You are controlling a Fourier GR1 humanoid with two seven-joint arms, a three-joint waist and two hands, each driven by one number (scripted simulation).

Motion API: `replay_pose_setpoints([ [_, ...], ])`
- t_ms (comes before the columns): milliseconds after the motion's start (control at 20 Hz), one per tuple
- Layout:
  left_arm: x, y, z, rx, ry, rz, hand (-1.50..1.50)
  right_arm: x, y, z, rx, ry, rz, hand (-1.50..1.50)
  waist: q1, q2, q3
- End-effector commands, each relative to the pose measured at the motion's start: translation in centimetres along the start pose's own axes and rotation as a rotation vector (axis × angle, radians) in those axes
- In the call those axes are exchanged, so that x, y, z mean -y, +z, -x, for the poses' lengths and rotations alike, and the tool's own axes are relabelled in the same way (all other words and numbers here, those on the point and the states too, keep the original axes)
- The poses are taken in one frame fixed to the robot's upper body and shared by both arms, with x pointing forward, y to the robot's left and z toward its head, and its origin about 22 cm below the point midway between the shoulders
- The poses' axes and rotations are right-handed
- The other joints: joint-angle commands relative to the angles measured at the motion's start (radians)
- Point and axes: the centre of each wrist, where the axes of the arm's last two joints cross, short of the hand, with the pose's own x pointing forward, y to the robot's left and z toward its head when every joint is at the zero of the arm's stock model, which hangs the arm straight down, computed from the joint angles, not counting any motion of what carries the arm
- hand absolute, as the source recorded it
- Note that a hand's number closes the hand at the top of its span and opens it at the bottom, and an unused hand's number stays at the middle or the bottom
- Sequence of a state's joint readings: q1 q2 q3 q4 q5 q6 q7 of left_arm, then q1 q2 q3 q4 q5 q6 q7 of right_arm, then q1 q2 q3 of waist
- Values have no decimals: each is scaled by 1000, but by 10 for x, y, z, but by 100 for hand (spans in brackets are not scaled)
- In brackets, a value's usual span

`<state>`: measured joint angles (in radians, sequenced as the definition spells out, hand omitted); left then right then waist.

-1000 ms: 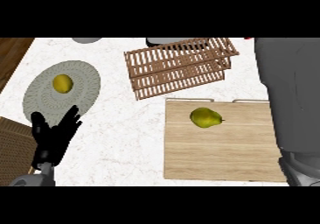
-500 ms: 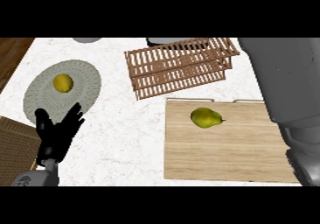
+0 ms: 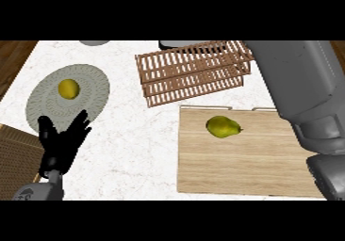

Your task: Pick the can from the tray and place it in the tiered shelf

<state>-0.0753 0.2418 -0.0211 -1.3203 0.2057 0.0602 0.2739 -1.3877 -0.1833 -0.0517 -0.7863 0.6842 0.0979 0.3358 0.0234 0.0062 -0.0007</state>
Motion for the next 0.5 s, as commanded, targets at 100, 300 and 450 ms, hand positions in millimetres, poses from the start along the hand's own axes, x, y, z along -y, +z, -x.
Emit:
replay_pose_setpoints([
  [100,5,0,6,-2,24,8,0,-7,-13,17,45,-30,27,150,6,3,0],
  [300,4,-4,3,3,-9,9,0,-3,-17,19,57,-18,13,150,0,1,0],
  [450,7,4,-1,3,15,3,0,-2,-16,32,52,-31,-11,150,-1,-1,0],
])
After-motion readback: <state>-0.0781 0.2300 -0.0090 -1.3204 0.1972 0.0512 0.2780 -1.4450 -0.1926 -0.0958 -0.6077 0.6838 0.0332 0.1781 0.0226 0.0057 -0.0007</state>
